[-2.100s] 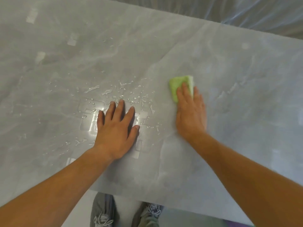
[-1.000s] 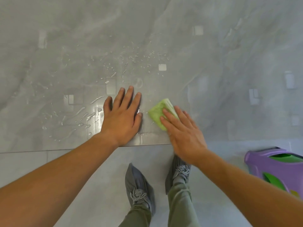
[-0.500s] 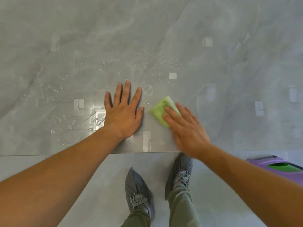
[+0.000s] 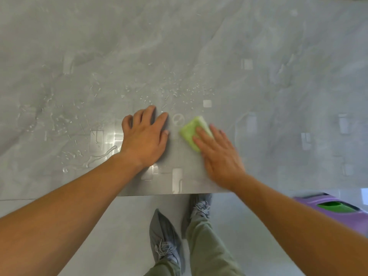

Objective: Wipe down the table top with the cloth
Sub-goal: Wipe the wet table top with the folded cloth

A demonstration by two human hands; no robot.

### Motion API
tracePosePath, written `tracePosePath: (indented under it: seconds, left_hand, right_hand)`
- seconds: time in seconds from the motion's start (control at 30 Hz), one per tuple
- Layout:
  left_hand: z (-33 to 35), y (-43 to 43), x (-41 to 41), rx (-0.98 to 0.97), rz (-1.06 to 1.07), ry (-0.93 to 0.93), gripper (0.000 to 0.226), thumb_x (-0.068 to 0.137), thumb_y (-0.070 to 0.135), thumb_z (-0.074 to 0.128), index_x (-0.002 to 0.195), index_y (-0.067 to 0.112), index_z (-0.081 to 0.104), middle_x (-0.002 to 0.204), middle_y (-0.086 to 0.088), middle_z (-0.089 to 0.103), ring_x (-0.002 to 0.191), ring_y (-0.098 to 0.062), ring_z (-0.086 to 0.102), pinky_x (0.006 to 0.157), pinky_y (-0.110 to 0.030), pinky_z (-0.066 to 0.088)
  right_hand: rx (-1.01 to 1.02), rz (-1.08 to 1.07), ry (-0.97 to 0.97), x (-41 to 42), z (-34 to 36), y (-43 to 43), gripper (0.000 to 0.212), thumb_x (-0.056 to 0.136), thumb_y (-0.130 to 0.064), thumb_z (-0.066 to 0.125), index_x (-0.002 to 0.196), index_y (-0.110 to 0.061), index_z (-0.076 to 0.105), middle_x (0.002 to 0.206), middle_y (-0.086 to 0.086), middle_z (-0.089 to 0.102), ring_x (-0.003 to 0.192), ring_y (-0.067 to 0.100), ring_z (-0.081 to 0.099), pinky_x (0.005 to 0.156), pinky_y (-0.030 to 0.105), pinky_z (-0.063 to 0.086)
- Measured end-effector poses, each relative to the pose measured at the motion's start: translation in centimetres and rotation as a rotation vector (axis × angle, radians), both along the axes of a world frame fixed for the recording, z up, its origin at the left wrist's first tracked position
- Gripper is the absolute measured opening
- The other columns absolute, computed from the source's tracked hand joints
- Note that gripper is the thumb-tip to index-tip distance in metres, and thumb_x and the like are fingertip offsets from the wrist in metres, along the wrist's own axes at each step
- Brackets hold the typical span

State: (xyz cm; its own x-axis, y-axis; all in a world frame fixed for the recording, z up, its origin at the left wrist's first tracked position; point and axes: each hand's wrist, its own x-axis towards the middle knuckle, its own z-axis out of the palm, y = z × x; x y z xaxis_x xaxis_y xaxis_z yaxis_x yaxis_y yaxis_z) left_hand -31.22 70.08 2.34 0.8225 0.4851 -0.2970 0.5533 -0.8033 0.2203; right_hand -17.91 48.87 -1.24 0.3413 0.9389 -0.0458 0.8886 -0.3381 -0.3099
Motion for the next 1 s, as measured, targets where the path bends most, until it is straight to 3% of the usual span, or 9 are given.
tracePosePath:
  seconds: [0.1,0.2,0.3,0.4,0.5,0.63,0.87,0.93,1.0]
  left_hand:
    - [-0.1,1.1,1.4,-0.011,0.021,0.022,0.054,0.100,0.045,0.033,0.151,0.027,0.025,0.165,-0.009,0.004,0.150,-0.029,0.002,0.118,-0.051,0.002]
    - [-0.2,2.4,4.1,-0.029,0.059,0.021,0.061,0.101,0.046,0.030,0.156,0.023,0.017,0.166,-0.011,-0.007,0.152,-0.029,-0.010,0.121,-0.050,-0.005]
    - [-0.2,3.9,7.6,-0.033,0.102,0.003,0.062,0.102,0.043,0.029,0.157,0.018,0.014,0.166,-0.013,-0.008,0.152,-0.030,-0.011,0.121,-0.050,-0.006]
    - [-0.5,5.9,10.2,-0.011,0.102,0.022,0.065,0.102,0.045,0.028,0.157,0.017,0.009,0.165,-0.014,-0.009,0.152,-0.031,-0.011,0.121,-0.051,-0.006]
    - [-1.2,7.6,11.8,-0.007,0.111,0.067,0.068,0.102,0.050,0.024,0.158,0.019,0.002,0.165,-0.012,-0.015,0.151,-0.030,-0.016,0.121,-0.051,-0.007]
    - [-1.8,8.2,12.1,0.014,0.113,0.122,0.068,0.101,0.052,0.020,0.158,0.021,-0.001,0.165,-0.010,-0.015,0.151,-0.029,-0.017,0.121,-0.052,-0.006]
    - [-1.7,8.7,11.7,-0.008,0.109,0.106,0.067,0.101,0.051,0.025,0.159,0.025,0.005,0.166,-0.008,-0.009,0.152,-0.027,-0.010,0.121,-0.050,-0.003]
    - [-1.4,8.9,11.9,-0.014,0.105,0.117,0.068,0.098,0.054,0.021,0.159,0.026,0.008,0.166,-0.009,-0.007,0.152,-0.028,-0.008,0.120,-0.049,-0.001]
    - [-0.9,9.2,12.0,-0.016,0.096,0.123,0.068,0.097,0.056,0.018,0.158,0.026,0.013,0.167,-0.010,-0.001,0.152,-0.029,-0.003,0.120,-0.050,0.002]
  right_hand:
    - [0.011,-0.344,0.027,6.1,0.3,3.8,0.058,0.092,-0.014,0.044,0.150,-0.021,0.040,0.162,0.002,0.029,0.150,0.038,0.020,0.120,0.055,0.020]
    - [-0.036,-0.564,0.049,5.3,0.4,6.2,0.061,0.094,-0.013,0.040,0.154,-0.023,0.032,0.165,-0.002,0.018,0.153,0.032,0.008,0.125,0.045,0.007]
    - [-0.025,-0.304,0.009,1.7,0.3,4.3,0.061,0.093,-0.014,0.042,0.153,-0.020,0.033,0.165,-0.001,0.019,0.153,0.034,0.009,0.124,0.049,0.012]
    - [-0.002,0.062,-0.003,5.0,-0.1,2.4,0.056,0.093,-0.013,0.047,0.149,-0.018,0.043,0.161,0.000,0.031,0.151,0.035,0.019,0.122,0.052,0.019]
    - [0.015,-0.177,0.013,11.7,-0.2,5.3,0.057,0.092,-0.012,0.045,0.148,-0.020,0.045,0.160,0.000,0.033,0.150,0.034,0.021,0.121,0.053,0.020]
    - [-0.027,-0.551,0.080,14.9,0.3,10.5,0.063,0.092,-0.016,0.034,0.154,-0.025,0.032,0.165,-0.006,0.018,0.153,0.031,0.007,0.125,0.041,0.004]
    - [-0.014,0.125,-0.001,12.4,0.2,7.1,0.056,0.090,-0.013,0.044,0.146,-0.016,0.046,0.159,0.004,0.036,0.148,0.039,0.024,0.121,0.053,0.021]
    - [-0.016,0.083,-0.003,15.5,0.1,8.5,0.056,0.091,-0.013,0.043,0.146,-0.017,0.047,0.159,0.003,0.036,0.148,0.039,0.026,0.120,0.054,0.022]
    - [-0.011,-0.136,0.027,18.5,0.0,11.4,0.059,0.090,-0.012,0.043,0.148,-0.020,0.043,0.161,0.002,0.031,0.149,0.037,0.022,0.121,0.053,0.019]
